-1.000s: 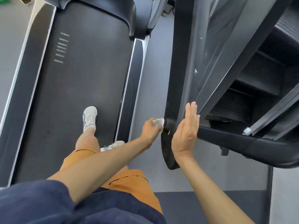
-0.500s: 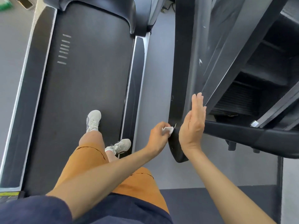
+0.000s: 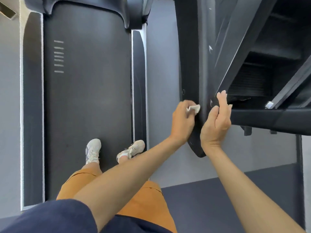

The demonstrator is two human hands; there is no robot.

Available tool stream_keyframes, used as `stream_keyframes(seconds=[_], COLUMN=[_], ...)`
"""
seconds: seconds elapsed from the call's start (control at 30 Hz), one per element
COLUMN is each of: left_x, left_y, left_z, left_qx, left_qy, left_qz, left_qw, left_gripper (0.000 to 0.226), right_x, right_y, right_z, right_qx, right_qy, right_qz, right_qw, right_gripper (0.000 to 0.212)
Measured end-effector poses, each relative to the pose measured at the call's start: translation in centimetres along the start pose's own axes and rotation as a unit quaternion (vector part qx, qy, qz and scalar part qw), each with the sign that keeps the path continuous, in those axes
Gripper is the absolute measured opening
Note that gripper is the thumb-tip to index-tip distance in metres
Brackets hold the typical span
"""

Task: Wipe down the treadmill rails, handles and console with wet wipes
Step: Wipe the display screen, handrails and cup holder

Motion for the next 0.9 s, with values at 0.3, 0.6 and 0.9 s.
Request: stream_keyframes(seconds=[0.3, 0.6, 0.9], left_x=[2.6, -6.4, 3.0], left_y=[1.5, -4.2, -1.9], left_z=[-1.3, 1.8, -1.6], left_qx=[0.009, 0.078, 0.033], left_qy=[0.010, -0.092, -0.009], left_qz=[0.001, 0.014, -0.051], left_qw=[1.000, 0.993, 0.998], left_gripper=[0.012, 0.016, 0.015], right_x=[-5.5, -5.4, -5.5], right_y=[2.0, 2.3, 1.9], right_z=[0.3, 0.6, 0.9], right_qx=[0.013, -0.011, -0.047], right_qy=[-0.071, -0.030, -0.041], right_qz=[0.075, 0.078, 0.037], right_qw=[0.995, 0.996, 0.997], right_gripper=[0.049, 0.054, 0.050])
Point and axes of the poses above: each hand's wrist, its own x-axis towards the middle knuckle, its own z-axis out of the palm, y = z × x, the point moved 6 cm from there along x, towards the middle knuckle, and after that the axes turned 15 degrees about -y, right-handed, at the moved point
